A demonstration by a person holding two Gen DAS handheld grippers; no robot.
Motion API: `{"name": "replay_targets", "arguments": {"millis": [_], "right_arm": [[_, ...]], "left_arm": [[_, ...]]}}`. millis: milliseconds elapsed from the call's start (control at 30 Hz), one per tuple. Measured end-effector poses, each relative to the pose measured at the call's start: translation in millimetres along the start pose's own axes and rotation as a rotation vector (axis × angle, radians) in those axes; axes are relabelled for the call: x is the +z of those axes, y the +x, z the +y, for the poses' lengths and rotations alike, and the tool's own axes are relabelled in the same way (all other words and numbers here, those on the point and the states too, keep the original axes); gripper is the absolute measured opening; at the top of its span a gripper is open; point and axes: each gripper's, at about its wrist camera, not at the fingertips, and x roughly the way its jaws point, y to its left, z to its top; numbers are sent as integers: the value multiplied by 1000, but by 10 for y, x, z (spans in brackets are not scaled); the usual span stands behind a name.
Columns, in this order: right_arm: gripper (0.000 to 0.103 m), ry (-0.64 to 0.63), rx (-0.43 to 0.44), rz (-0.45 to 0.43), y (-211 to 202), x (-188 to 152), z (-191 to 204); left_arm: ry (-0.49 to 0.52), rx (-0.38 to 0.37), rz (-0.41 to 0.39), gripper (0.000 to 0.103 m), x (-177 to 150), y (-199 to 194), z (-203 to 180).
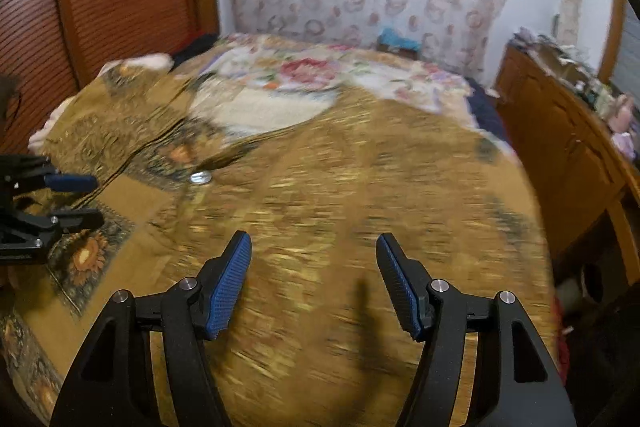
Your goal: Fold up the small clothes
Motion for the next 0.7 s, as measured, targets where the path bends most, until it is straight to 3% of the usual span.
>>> {"name": "replay_targets", "arguments": {"millis": [167, 333, 700], "right_arm": [[66, 73, -86, -23, -308, -90, -644], [61, 175, -146, 7, -442, -311, -1269], [42, 354, -47, 89, -329, -719, -1788]], "left_arm": [[-10, -4, -18, 45, -25, -22, 6], [-6, -26, -14, 54, -20, -7, 20], [-3, -22, -15, 55, -20, -4, 8]]}}
